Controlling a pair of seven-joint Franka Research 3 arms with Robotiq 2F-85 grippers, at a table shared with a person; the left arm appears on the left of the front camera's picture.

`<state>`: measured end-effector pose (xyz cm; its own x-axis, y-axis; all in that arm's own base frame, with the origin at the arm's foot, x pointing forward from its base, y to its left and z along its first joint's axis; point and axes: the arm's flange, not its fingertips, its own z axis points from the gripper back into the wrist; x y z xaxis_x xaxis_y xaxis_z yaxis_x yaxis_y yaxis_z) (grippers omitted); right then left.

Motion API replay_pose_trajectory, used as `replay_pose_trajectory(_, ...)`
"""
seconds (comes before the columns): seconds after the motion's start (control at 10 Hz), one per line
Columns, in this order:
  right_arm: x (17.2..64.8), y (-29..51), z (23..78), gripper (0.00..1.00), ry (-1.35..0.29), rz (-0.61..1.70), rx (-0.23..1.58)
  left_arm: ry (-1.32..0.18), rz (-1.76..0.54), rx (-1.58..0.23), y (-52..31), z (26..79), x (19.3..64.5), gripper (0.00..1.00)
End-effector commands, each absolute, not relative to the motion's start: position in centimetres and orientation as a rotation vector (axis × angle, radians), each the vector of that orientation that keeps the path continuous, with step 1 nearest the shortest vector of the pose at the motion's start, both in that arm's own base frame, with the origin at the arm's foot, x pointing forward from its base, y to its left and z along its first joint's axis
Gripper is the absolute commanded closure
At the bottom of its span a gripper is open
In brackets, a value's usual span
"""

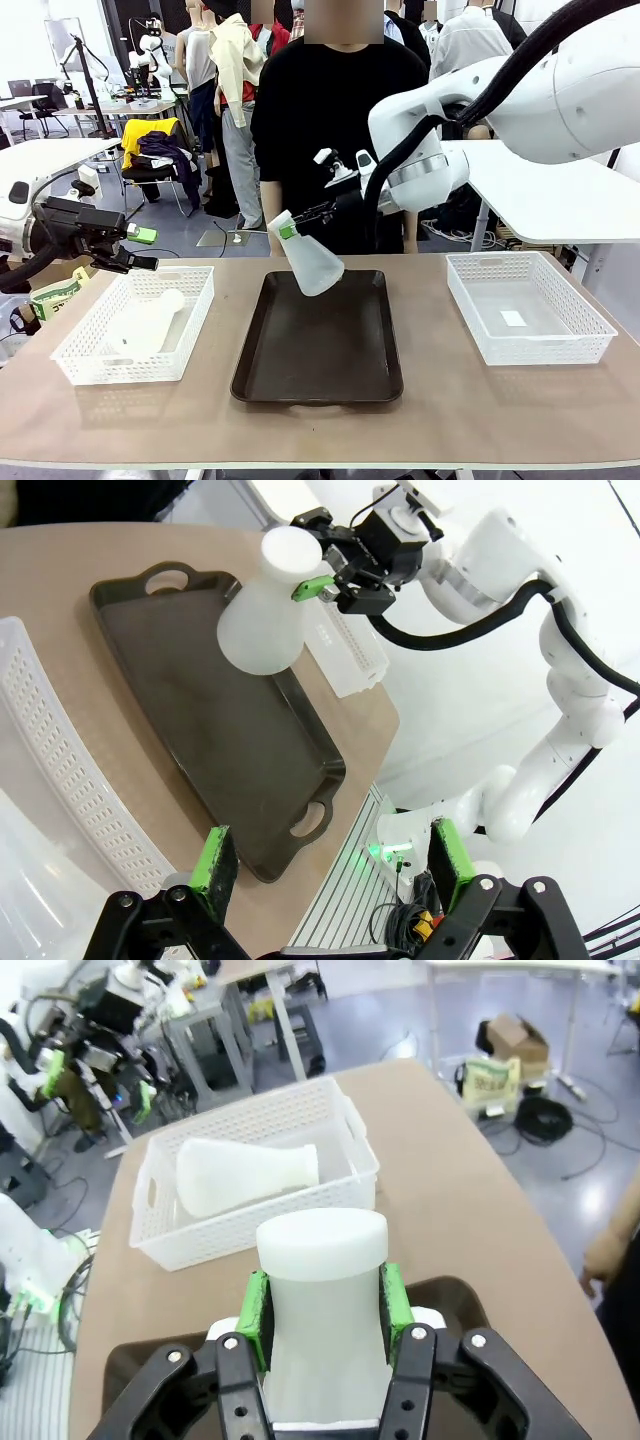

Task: Prepare the laboratory tools.
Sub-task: Place the picked Big flask upright in the Handle tray as instructed by the person.

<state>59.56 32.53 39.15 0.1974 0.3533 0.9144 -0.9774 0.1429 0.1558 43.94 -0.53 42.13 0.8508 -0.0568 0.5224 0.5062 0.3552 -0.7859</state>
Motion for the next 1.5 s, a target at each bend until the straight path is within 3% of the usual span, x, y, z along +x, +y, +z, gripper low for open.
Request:
replay_pose_trajectory(0.0, 59.4, 32.2, 38.1, 1.00, -0.949, 1.175, 1.029, -0.455, -0.384, -1.171, -0.4, 42.3, 43.9, 0.00)
replay_pose_trajectory(0.6, 60.5, 32.7, 33.4, 1.00, -1.118, 1.186, 1.223, -0.455, -0.384, -1.171, -0.4, 42.3, 43.9, 0.00)
replay_pose_trajectory(1.3, 61.7, 33.3, 30.0, 1.00, -1.154, 1.223, 1.247, -0.455, -0.384, -1.171, -0.4, 42.3, 43.9, 0.00)
replay_pose_trajectory(1.4, 61.7, 33.2, 29.7, 0.90, -1.156, 1.215, 1.264, -0.455, -0.384, -1.171, -0.4, 42.3, 43.9, 0.00)
